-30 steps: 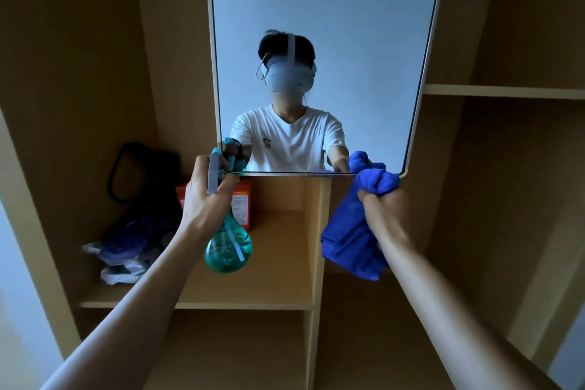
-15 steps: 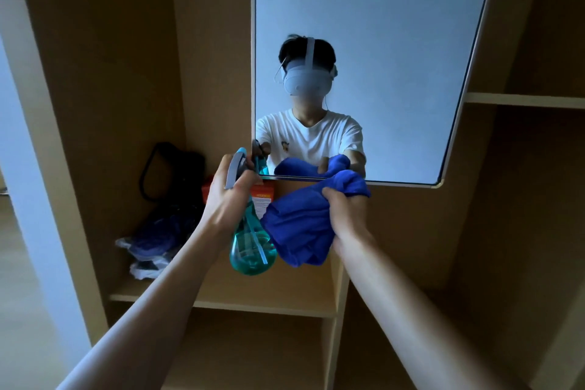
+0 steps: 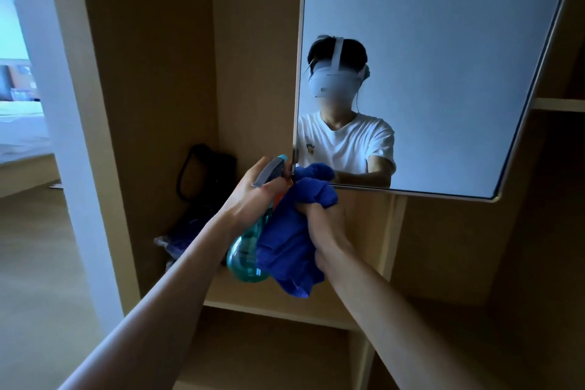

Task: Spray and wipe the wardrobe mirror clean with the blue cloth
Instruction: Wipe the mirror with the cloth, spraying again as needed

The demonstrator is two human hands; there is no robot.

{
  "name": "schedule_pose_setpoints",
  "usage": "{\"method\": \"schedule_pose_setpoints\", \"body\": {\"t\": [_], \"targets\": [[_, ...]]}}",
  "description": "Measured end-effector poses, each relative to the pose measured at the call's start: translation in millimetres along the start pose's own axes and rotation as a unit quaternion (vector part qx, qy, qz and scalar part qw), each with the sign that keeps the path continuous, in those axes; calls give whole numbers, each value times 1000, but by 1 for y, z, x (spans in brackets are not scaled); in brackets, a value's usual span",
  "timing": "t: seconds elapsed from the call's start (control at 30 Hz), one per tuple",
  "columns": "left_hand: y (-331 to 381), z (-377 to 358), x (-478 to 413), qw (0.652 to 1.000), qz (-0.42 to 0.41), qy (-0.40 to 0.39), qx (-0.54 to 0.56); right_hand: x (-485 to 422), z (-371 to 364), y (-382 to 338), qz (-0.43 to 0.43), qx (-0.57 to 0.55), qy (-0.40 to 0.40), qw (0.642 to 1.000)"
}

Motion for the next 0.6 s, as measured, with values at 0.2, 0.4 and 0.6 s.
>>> {"method": "schedule_pose_setpoints", "body": {"t": [0.2, 0.4, 0.6], "targets": [[-6, 3, 3, 1000, 3, -13, -9, 2, -7, -4, 28, 81, -78, 993], [-15, 8, 22, 1000, 5, -1, -25, 10, 9, -21, 188, 192, -117, 956], [-19, -2, 49, 1000, -11, 19, -13, 16, 18, -30, 259, 187, -89, 943]]}}
Point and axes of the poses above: each hand's wrist, its own x-axis away from the middle knuckle, its own z-axis out of the back of the hand, y = z × x, the point moved 7 cm from there along -x, towards the middle knuckle, and after that the axes turned 12 degrees about y, right-handed, at the moved point
